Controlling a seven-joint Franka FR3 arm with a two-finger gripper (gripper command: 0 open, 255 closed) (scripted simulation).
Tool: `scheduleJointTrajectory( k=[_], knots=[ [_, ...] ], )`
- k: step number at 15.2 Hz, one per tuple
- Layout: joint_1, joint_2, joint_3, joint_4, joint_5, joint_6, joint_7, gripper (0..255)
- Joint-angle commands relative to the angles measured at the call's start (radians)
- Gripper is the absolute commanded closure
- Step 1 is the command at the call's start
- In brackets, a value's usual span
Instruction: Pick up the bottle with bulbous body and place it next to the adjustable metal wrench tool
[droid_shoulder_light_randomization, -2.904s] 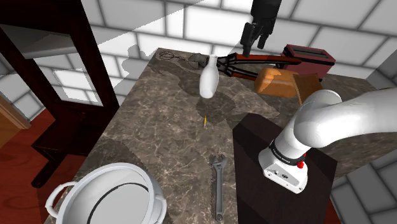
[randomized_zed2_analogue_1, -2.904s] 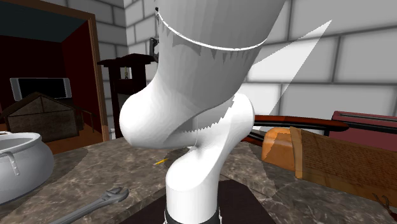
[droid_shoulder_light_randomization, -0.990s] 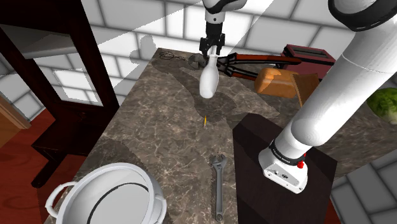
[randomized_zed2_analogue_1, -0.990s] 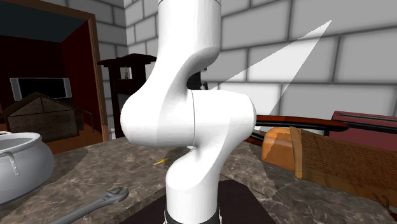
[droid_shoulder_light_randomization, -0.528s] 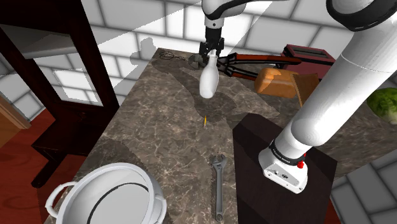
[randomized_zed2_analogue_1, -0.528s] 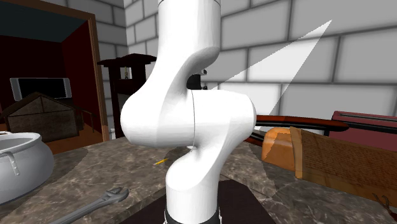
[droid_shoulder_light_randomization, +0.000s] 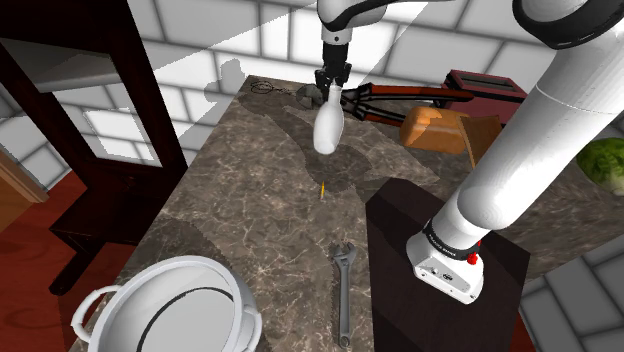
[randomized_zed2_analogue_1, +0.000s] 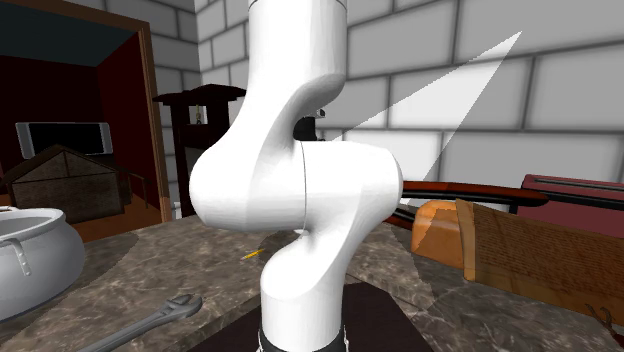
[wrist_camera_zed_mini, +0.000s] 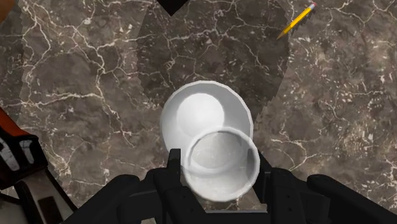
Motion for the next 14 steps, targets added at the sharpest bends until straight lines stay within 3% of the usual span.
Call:
scheduleJointTrajectory(
  k=[1,6,14],
  knots=[
    [0.0,0.0,0.0,0.0,0.0,0.0,0.0,255],
    [0.0,0.0,0.0,0.0,0.0,0.0,0.0,255],
    [0.001,-0.028,0.0,0.076,-0.003,-0.103,0.001,255]
  ],
)
